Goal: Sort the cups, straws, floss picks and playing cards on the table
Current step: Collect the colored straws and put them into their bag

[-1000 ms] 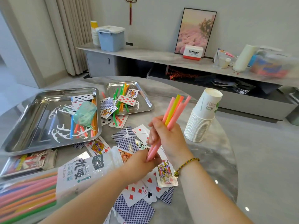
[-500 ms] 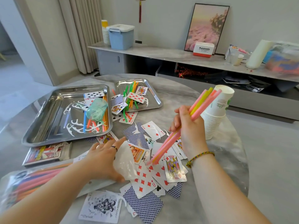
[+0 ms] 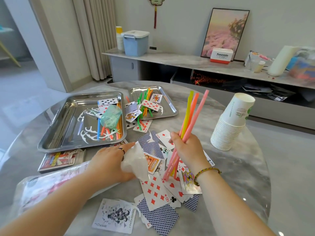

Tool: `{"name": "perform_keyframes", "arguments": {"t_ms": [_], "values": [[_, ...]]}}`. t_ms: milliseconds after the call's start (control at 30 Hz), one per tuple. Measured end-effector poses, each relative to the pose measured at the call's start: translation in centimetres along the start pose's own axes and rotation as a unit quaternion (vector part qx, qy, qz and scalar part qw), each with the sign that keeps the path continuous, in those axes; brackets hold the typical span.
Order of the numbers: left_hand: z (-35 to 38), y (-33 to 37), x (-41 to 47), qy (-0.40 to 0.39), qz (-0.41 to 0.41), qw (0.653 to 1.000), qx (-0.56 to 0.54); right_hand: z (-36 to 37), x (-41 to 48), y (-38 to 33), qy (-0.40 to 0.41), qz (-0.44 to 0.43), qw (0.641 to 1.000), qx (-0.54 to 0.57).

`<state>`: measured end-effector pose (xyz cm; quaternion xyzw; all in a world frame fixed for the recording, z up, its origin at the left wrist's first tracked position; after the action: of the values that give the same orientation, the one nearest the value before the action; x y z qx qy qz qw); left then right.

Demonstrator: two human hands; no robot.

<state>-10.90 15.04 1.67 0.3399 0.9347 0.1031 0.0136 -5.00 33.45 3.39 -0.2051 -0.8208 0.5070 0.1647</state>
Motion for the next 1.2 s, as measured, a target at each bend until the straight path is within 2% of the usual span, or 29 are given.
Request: {"name": "perform_keyframes", "arguments": {"t_ms": [100, 167, 233, 300, 400, 500, 667, 800, 933, 1200], "values": [[-1.9, 0.0, -0.6, 0.047, 0.012, 0.996, -0.079, -0.9, 0.2, 0.1, 0.043, 0.012, 0.992, -0.122], [-2.8, -0.2, -1.1, 0.051, 0.021, 0.990, -0.129, -1.6, 0.2, -0.2, 0.057, 0.024, 0.987, -0.149], [-3.3, -0.2, -1.7, 0.049, 0.026, 0.984, -0.166, -2.5, 0.1, -0.8, 0.096, 0.020, 0.991, -0.096], [-3.6, -0.4, -2.1, 0.050, 0.025, 0.979, -0.197, -3.6, 0.0, -1.3, 0.142, 0.018, 0.989, 0.033], [-3.7, -0.3, -2.4, 0.049, 0.021, 0.975, -0.215, -4.5, -0.6, -2.0, 0.154, 0.043, 0.959, 0.233], [-3.8, 0.0, -2.3, 0.043, 0.019, 0.974, -0.222, -4.3, -1.1, -2.6, 0.150, 0.060, 0.935, 0.315], [-4.1, 0.6, -2.2, 0.044, 0.024, 0.971, -0.232, -2.7, -1.7, -2.7, 0.113, 0.086, 0.934, 0.327], [-3.9, 1.3, -2.1, 0.041, 0.028, 0.976, -0.214, -1.3, -2.2, -3.0, 0.079, 0.113, 0.919, 0.368], [-3.7, 1.6, -1.9, 0.067, 0.021, 0.979, -0.190, -0.6, -2.6, -3.0, 0.061, 0.130, 0.919, 0.368], [-3.6, 1.5, -1.8, 0.044, 0.009, 0.986, -0.161, -2.4, -1.6, -2.6, 0.097, 0.134, 0.918, 0.361]]}}
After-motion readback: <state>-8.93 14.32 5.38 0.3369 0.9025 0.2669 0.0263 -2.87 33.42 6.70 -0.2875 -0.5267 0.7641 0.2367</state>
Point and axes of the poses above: each hand's wrist, its own x-axis towards the middle knuckle, its own z-axis out of the palm, y = z × x, the point moved 3 cm from there along x, towards the middle knuckle, and after that the axes turned 1 degree about z, right-handed, at the moved point
